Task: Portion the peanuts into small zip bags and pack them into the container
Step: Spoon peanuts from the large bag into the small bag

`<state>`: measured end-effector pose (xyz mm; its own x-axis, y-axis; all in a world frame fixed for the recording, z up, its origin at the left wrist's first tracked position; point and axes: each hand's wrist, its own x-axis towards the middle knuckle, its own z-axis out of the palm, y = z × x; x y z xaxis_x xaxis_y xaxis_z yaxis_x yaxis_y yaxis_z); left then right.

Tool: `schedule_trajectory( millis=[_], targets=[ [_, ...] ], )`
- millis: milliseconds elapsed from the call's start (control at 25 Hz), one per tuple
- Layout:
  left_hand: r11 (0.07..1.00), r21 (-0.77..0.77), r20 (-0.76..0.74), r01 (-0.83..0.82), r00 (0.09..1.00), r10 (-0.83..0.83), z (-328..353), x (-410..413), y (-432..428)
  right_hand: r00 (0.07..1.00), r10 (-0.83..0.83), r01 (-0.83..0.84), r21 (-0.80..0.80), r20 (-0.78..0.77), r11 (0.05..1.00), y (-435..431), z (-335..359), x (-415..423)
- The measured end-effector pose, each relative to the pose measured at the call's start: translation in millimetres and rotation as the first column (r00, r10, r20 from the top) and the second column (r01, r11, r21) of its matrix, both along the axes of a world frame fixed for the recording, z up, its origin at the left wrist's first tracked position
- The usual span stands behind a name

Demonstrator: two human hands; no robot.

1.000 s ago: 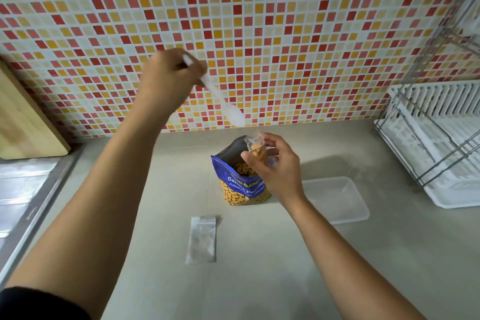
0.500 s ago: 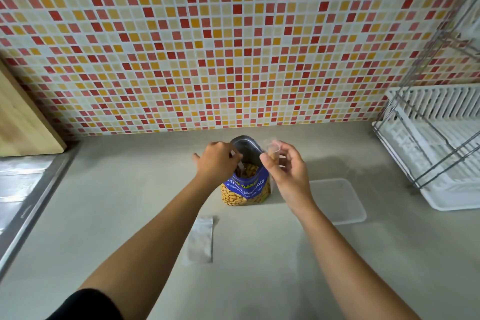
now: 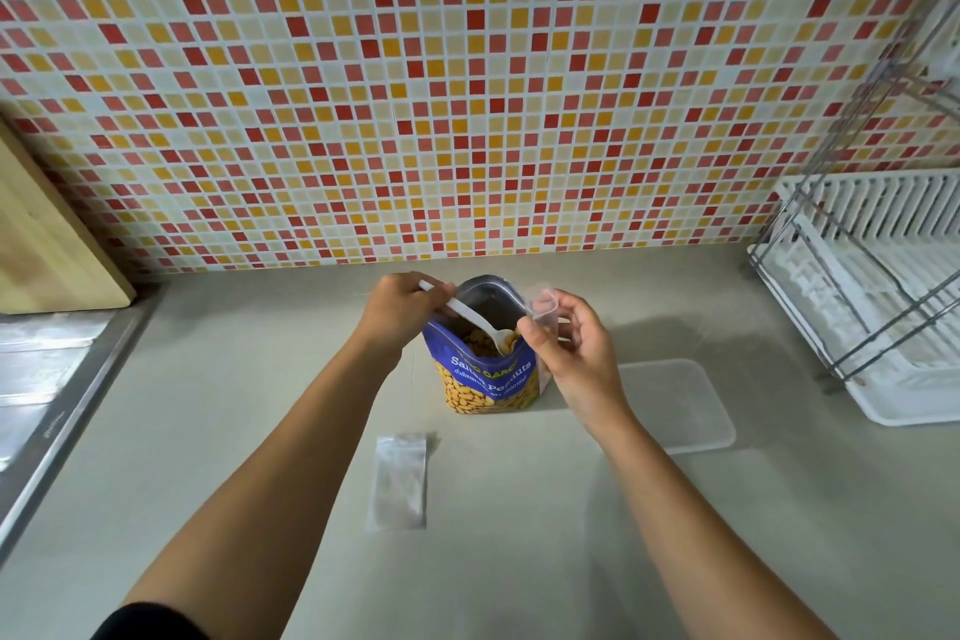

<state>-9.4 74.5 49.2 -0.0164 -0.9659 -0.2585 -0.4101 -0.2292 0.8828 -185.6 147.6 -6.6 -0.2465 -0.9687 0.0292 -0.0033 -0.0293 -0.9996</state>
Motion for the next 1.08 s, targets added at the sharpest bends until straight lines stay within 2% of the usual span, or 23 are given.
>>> schedule_trajectory(
  millis=[320,400,520,680,840,920,1000,1080],
  targets=[
    [0.983,0.138,-0.193,-0.124,0.970,0.149,3.6,20.8,2.0,0.992,-0.122,0.123,-0.066,0.019,0.990,1.2,8.4,-4.2],
    [0.973,0.174,-0.229,-0.154,0.954,0.192,4.3,27.4,2.4,0.989,-0.148,0.146,-0.080,-0.015,0.986,2.1,10.4,-5.0],
    [0.966,0.166,-0.273,-0.198,0.932,0.238,14.7,36.5,-0.7,0.970,-0.171,0.154,-0.105,-0.172,0.982,4.5,12.7,-3.9],
    [0.972,0.077,-0.304,-0.222,0.923,0.235,49.5,43.4,-8.6,0.841,-0.178,0.114,-0.153,-0.511,0.982,1.9,16.2,4.5],
    [0.992,-0.041,-0.162,-0.121,0.980,0.113,78.3,31.6,-7.2,0.811,-0.186,0.098,-0.184,-0.555,0.978,-1.6,22.9,16.4],
    [0.986,-0.165,-0.049,-0.032,0.999,0.024,88.6,17.0,-0.8,0.821,-0.174,0.080,-0.192,-0.544,0.978,-3.4,25.3,21.8],
    [0.942,-0.318,0.132,0.105,0.989,-0.065,96.8,2.3,9.4,0.835,-0.174,0.087,-0.187,-0.522,0.978,-4.6,27.1,25.6],
    [0.861,-0.422,0.361,0.283,0.924,-0.126,101.0,-8.9,17.8,0.848,-0.181,0.104,-0.179,-0.498,0.978,-4.3,27.7,27.4]
  ],
)
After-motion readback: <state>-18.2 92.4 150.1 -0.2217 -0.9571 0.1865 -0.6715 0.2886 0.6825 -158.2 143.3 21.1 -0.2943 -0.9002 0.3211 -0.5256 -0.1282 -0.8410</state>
